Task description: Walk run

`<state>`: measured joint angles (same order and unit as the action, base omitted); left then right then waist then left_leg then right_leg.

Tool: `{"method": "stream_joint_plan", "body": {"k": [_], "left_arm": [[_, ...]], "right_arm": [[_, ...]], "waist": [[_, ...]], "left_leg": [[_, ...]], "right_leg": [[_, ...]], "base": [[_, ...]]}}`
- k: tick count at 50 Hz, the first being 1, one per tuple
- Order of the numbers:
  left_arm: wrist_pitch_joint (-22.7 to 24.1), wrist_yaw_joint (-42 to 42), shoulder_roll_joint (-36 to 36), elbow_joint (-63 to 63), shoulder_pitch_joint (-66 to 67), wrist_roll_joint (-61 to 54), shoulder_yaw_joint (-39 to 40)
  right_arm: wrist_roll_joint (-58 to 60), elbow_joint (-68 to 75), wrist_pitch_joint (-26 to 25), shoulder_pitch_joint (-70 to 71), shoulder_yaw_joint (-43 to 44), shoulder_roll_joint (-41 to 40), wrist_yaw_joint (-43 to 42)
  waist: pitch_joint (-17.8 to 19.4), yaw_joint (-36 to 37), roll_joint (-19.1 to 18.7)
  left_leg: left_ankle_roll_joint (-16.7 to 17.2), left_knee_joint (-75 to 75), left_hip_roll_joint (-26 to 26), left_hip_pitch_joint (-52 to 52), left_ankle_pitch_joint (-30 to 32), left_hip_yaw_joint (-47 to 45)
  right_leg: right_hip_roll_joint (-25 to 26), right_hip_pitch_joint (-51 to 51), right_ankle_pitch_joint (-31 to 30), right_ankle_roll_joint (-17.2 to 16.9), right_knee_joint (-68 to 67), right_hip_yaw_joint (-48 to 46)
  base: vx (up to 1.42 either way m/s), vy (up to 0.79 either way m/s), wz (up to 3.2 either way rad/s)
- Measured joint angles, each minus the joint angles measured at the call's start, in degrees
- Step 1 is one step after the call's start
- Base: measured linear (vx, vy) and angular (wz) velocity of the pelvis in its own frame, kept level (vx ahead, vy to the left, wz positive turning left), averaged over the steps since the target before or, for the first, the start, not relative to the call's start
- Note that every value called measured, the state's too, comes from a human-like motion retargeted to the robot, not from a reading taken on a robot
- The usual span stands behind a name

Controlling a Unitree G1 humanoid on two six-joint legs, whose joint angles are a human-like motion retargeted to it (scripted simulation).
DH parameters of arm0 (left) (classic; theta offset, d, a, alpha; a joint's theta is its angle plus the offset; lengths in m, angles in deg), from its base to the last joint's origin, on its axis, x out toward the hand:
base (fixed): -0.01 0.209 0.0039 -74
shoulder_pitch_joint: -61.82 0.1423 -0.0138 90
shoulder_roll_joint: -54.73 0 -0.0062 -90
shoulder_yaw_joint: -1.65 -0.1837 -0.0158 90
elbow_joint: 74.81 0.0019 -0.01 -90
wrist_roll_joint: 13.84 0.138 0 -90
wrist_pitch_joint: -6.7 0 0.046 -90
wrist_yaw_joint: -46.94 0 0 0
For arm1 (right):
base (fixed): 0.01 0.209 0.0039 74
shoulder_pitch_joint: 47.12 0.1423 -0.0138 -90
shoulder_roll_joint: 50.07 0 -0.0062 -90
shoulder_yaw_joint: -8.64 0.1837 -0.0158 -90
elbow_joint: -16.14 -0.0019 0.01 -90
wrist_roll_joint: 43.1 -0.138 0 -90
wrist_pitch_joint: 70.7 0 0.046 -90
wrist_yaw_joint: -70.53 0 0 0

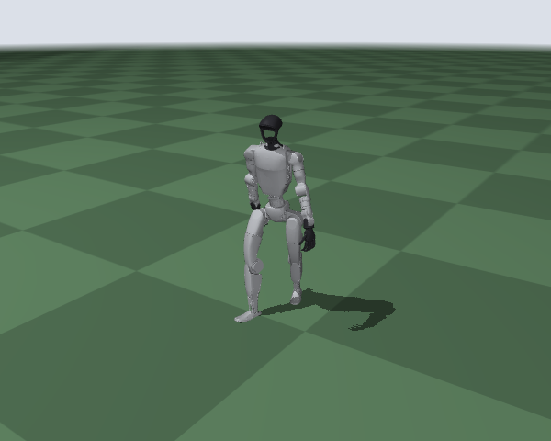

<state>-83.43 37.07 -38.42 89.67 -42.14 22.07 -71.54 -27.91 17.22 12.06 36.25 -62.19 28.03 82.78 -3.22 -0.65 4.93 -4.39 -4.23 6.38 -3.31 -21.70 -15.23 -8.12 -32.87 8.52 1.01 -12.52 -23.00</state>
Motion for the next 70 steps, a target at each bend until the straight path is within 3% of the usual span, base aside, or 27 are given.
{"method": "stream_joint_plan", "body": {"k": [3,5,7,10,12,15,20,27,31,35,40,45,50,53,58,62,66,70], "left_arm": [[0.78,0.14,2.27,0.59,1.91,-0.05,0.39],[0.3,-1.35,3.86,1.28,4.55,1.96,1.23],[-0.8,-2.06,5.34,3.08,7.46,5.64,3.23],[-3.35,0.97,7.88,8.87,11.97,9.76,5.07],[-5.5,2.02,8.51,14.02,13.92,11.08,4.38],[-8.66,-0.34,8.82,19.57,16.13,14.38,3.67],[-10.79,-3.44,9.31,22.0,19.21,20.05,5.18],[-11.46,-2.89,9.23,22.16,18.21,17.9,5.72],[-10.37,-3.36,9.3,20.35,16.7,15.74,5.77],[-9.49,-1.81,9.38,18.28,15.42,15.16,4.8],[-8.71,-0.72,8.77,17.16,13.95,13.69,4.96],[-8.1,-1.22,7.58,16.01,11.25,11.0,2.94],[-6.04,-0.69,4.55,13.18,7.73,8.68,1.21],[-4.92,1.38,3.49,11.22,6.03,7.07,-0.85],[-1.52,1.82,3.83,5.89,5.37,5.66,-1.76],[1.03,2.31,4.23,4.44,6.16,5.07,-2.35],[-1.23,1.36,5.29,7.23,8.56,8.28,-2.03],[-3.7,3.47,7.22,12.63,11.61,11.76,-0.7]], "right_arm": [[0.79,-0.09,-0.27,0.48,-0.11,0.96,-0.54],[1.58,-0.11,-0.87,1.2,0.03,1.56,-0.78],[1.38,-0.25,-1.59,2.75,0.23,1.57,-1.47],[-1.33,-1.22,-1.6,4.36,-0.38,0.39,-3.08],[-3.27,-2.31,-0.77,5.36,-1.58,-0.06,-2.25],[-3.5,-4.39,-0.27,7.79,-3.87,-0.04,-0.57],[-0.44,-8.81,1.5,12.43,-8.19,-0.05,-2.78],[2.2,-14.4,4.09,15.86,-10.99,1.62,-2.42],[2.4,-14.22,3.9,16.87,-12.21,0.94,-3.14],[2.84,-12.3,3.93,15.01,-11.43,-0.33,-2.23],[4.09,-5.83,3.97,11.03,-9.97,-1.82,-5.2],[3.14,1.29,1.64,8.5,-7.68,-0.74,-4.65],[2.07,3.21,0.48,7.52,-6.07,0.64,-3.87],[1.05,3.43,0.05,6.31,-4.01,0.45,-3.82],[1.52,3.13,-0.29,4.14,-2.72,-0.04,-2.49],[1.97,3.27,-0.09,3.19,-3.84,-0.9,-1.35],[4.1,3.22,-0.13,2.04,-3.92,-1.21,-0.59],[5.13,2.51,-0.69,3.38,-2.63,-0.5,-0.05]], "waist": [[-1.02,-0.08,-0.44],[-1.83,-0.64,-0.71],[-2.16,-0.86,-0.26],[-2.13,-1.13,2.17],[-1.74,0.11,4.67],[-1.21,0.71,7.61],[0.25,2.97,5.02],[2.65,9.62,1.69],[2.57,11.72,2.11],[1.15,12.11,1.61],[-0.53,12.53,1.48],[-1.57,11.68,-2.92],[-1.09,10.17,-2.74],[-1.09,7.87,-1.6],[-0.31,4.74,1.18],[1.07,5.55,2.72],[0.22,6.1,1.93],[0.92,6.29,1.24]], "left_leg": [[1.69,-1.2,-0.23,-2.77,-0.51,-0.17],[2.81,-2.61,-0.64,-4.72,1.93,-0.9],[3.34,-5.81,-1.11,-5.44,8.47,-3.39],[1.09,-16.2,-2.67,-4.75,21.07,-10.38],[-0.73,-25.3,-3.38,-2.21,23.93,-14.16],[-3.08,-32.23,-7.04,1.02,18.33,-22.67],[3.68,-29.31,-10.2,13.99,13.62,-20.88],[7.73,-10.81,-7.46,28.1,12.41,-8.09],[6.77,-8.97,-7.0,31.67,13.37,-6.8],[3.13,-13.36,-8.83,31.01,17.23,-11.4],[1.39,-18.14,-8.71,29.7,12.1,-1.81],[0.32,-13.79,-14.56,21.24,8.88,-6.3],[0.01,-9.18,-13.84,15.91,7.72,-11.22],[-0.26,-5.9,-10.64,13.92,7.96,-10.82],[-0.2,-3.4,-5.77,10.63,7.04,-11.45],[0.65,-2.3,-4.02,6.76,5.41,-12.35],[2.43,-2.7,-4.52,3.66,3.58,-10.73],[3.39,-5.62,-4.22,1.56,2.76,-8.98]], "right_leg": [[-2.06,1.59,-3.7,1.52,-3.74,-5.71],[-1.84,1.64,-8.99,5.13,-5.98,-4.6],[-2.05,1.54,-6.07,7.37,-10.56,0.33],[-5.29,8.81,-3.68,6.87,-7.99,-2.67],[-6.84,13.06,-2.84,5.69,-5.8,-2.35],[-9.32,17.88,-1.09,4.02,-3.99,-3.58],[-2.31,26.31,-0.33,3.91,3.48,-6.67],[6.34,35.45,2.69,2.7,10.18,-7.33],[7.01,38.6,4.35,0.79,10.99,-6.83],[7.67,41.42,4.95,-2.22,9.9,-6.23],[5.42,42.84,-3.4,-5.74,3.83,-5.43],[3.13,36.06,-17.28,0.18,-17.27,-6.65],[-5.1,22.49,-9.47,1.99,-36.2,-7.99],[-4.64,16.18,-8.23,0.12,-32.42,-8.61],[0.07,11.09,-6.06,-2.53,-10.94,-7.69],[2.06,12.7,-3.89,1.16,0.55,-12.4],[3.36,16.84,-5.63,8.48,4.12,-17.09],[2.11,19.86,-4.97,8.1,3.1,-15.39]], "base": [[0.82,-0.23,0.3],[0.95,-0.3,0.26],[0.9,-0.32,0.38],[0.9,-0.31,0.37],[0.7,-0.24,0.3],[0.59,-0.23,0.52],[0.52,-0.22,0.17],[0.46,-0.15,-0.17],[0.53,-0.07,-0.51],[0.64,0.01,-0.29],[0.73,0.03,-0.84],[0.58,0.08,-0.78],[0.36,0.04,-0.76],[0.28,-0.01,0.35],[0.36,-0.06,0.46],[0.42,-0.16,0.16],[0.43,-0.09,0.5],[0.38,-0.12,0.63]]}}
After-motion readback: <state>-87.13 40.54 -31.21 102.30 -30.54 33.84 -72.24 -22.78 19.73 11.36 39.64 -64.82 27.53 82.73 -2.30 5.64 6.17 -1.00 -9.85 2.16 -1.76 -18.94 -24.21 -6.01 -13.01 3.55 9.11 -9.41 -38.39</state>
